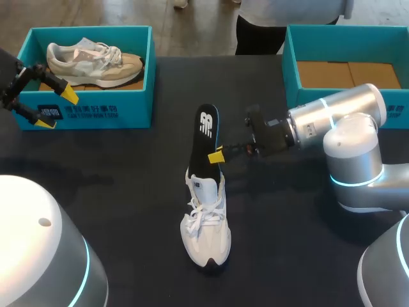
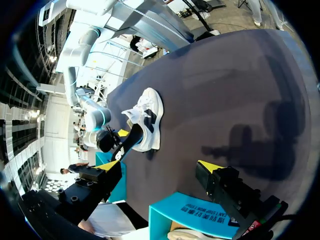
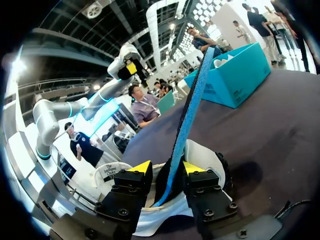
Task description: Take the shoe out of the shoebox, open the shoe tongue, remove and reinsert the insole, then place the shoe into the shoebox
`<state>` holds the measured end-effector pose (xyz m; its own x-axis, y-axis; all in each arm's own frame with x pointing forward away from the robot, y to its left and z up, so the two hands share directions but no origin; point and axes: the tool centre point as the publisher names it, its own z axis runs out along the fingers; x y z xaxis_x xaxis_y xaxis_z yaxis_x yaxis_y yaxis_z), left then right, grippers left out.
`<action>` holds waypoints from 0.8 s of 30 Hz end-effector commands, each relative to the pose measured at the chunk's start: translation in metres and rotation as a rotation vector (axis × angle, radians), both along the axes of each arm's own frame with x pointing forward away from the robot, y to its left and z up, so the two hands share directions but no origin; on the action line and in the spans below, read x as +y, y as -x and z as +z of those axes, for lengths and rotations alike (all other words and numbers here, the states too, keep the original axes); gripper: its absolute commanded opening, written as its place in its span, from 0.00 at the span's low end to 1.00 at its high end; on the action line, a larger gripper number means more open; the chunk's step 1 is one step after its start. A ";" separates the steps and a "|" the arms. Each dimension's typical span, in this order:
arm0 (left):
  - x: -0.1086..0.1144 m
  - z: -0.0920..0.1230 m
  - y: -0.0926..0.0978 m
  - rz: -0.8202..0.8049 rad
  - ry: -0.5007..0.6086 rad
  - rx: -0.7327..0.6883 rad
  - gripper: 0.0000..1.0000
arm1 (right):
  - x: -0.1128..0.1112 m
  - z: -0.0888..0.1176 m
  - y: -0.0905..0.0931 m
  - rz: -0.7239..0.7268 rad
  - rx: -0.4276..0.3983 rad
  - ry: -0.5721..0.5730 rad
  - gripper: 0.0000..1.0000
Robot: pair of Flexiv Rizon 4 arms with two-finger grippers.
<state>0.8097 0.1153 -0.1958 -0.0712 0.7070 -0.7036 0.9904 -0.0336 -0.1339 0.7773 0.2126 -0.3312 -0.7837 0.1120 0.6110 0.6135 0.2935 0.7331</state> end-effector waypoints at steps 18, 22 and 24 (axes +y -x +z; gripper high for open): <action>0.000 0.000 0.000 -0.001 -0.001 -0.001 1.00 | 0.007 0.010 -0.001 -0.122 -0.026 0.020 0.33; 0.000 0.000 0.000 -0.001 -0.001 -0.001 1.00 | 0.009 0.013 -0.001 -0.138 -0.038 0.025 0.31; 0.000 0.000 0.000 -0.001 -0.001 -0.001 1.00 | 0.010 0.013 -0.002 -0.143 -0.042 0.027 0.30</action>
<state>0.8097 0.1153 -0.1958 -0.0711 0.7070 -0.7036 0.9904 -0.0336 -0.1339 0.7820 0.2189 -0.3196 -0.7842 0.2280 0.5771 0.6191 0.2258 0.7521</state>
